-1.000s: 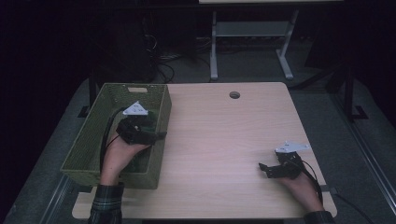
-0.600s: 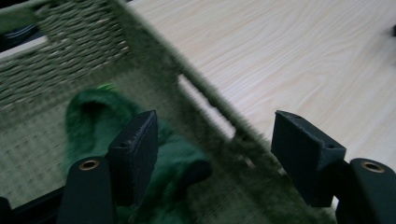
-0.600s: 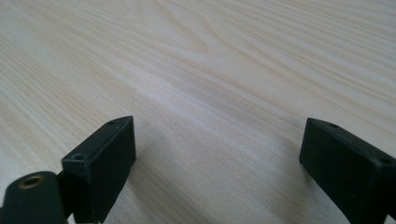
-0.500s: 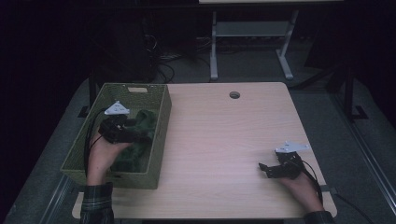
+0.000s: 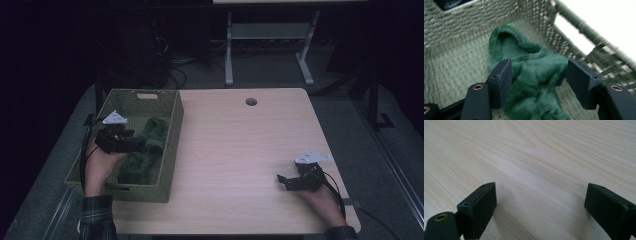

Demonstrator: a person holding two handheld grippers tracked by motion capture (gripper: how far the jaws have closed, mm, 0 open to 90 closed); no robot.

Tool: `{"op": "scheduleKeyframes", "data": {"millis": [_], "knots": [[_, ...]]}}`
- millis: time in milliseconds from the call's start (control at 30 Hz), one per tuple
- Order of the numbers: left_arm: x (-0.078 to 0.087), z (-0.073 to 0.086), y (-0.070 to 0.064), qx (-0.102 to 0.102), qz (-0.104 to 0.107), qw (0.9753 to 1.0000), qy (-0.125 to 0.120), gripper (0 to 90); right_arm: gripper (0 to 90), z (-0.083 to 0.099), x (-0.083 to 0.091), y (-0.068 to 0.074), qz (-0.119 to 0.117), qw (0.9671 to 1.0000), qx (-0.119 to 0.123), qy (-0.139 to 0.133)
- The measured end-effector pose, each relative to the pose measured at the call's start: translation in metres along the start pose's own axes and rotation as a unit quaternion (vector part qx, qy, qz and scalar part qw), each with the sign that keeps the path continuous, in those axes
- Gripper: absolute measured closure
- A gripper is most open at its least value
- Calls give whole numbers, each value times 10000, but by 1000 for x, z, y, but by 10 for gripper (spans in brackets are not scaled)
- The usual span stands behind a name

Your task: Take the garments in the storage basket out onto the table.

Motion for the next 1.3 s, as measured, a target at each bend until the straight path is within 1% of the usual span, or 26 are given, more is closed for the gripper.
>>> {"op": "scheduleKeyframes", "data": {"millis": [67, 167, 200, 233, 367, 500, 533, 600, 667, 700, 767, 800, 900, 933, 967, 1000, 1033, 1067, 1100, 1133, 1167, 1200, 1233, 1267, 1300], "knots": [[-4, 7, 7, 49, -60, 9999, 105, 373, 102, 0, 0, 0, 0, 10000, -2, 1], [-7, 11, 10, 59, -74, 9998, 161, 373, 102, 0, 0, 0, 0, 10000, -1, -1], [-10, 15, 14, 87, -91, 9997, 207, 374, 103, 0, 0, 0, 0, 10000, -1, 0], [-11, 18, 15, 75, -100, 9996, 260, 374, 102, 0, 0, 0, 1, 10000, 0, 0], [-16, 23, 19, 96, -83, 9994, 321, 375, 102, 0, 0, 0, 1, 10000, -2, -1], [-21, 29, 21, 141, -62, 9989, 434, 374, 102, 0, 0, 0, 0, 10000, -1, -2], [-23, 32, 22, 174, -49, 9986, 493, 369, 102, 0, 0, 0, 1, 10000, 0, 0], [-24, 33, 22, 164, -69, 9985, 525, 360, 102, 0, 0, 0, 0, 10000, -2, -1], [-28, 38, 22, 268, -52, 9975, 657, 354, 102, 0, 0, 0, 0, 10000, -1, -1], [-28, 38, 22, 268, -52, 9975, 657, 351, 102, 0, 0, 0, 0, 10000, -1, -1], [-31, 41, 22, 315, -24, 9967, 749, 349, 102, 0, 0, 0, 1, 10000, 0, -1], [-33, 43, 23, 280, -21, 9963, 815, 348, 102, 0, 0, 0, 0, 10000, -2, -1], [-36, 48, 22, 386, 27, 9945, 971, 341, 102, 0, 0, 0, 1, 10000, -2, -1], [-37, 52, 21, 450, 99, 9930, 1084, 340, 102, 0, 0, 0, 1, 10000, -6, 1], [-37, 52, 21, 450, 99, 9930, 1084, 339, 102, 0, 0, 0, 1, 10000, -4, 0], [-39, 55, 20, 514, 136, 9915, 1191, 340, 102, 0, 0, 0, 1, 10000, -5, 0], [-39, 55, 20, 514, 136, 9915, 1191, 341, 102, 0, 0, 0, 1, 10000, -5, 0], [-40, 58, 19, 568, 200, 9901, 1266, 344, 102, 0, 0, 0, 1, 10000, -5, 0], [-40, 58, 19, 568, 200, 9901, 1266, 362, 102, 0, 0, 0, 1, 10000, -5, 0], [-41, 59, 19, 579, 225, 9894, 1313, 362, 103, 0, 0, 0, 1, 10000, 1, -1], [-41, 60, 18, 566, 272, 9886, 1371, 383, 102, 0, 0, 0, 1, 10000, -4, 0], [-41, 61, 16, 597, 350, 9879, 1385, 475, 102, 0, 0, 0, 2, 10000, -4, 0], [-41, 62, 14, 590, 397, 9871, 1435, 475, 102, 0, 0, 0, 2, 10000, -4, 0], [-41, 63, 11, 560, 488, 9858, 1508, 592, 102, 0, 0, 0, 1, 10000, -2, -2], [-41, 63, 11, 560, 488, 9858, 1508, 652, 102, 0, 0, 0, 1, 10000, -2, -2]]}}
Point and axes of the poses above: each handheld gripper's, and its own axes: x roughly backward along the jaws, z roughly out of its underside, y roughly to its left, the point moved 10 cm from there along -x, roughly forward along the jaws
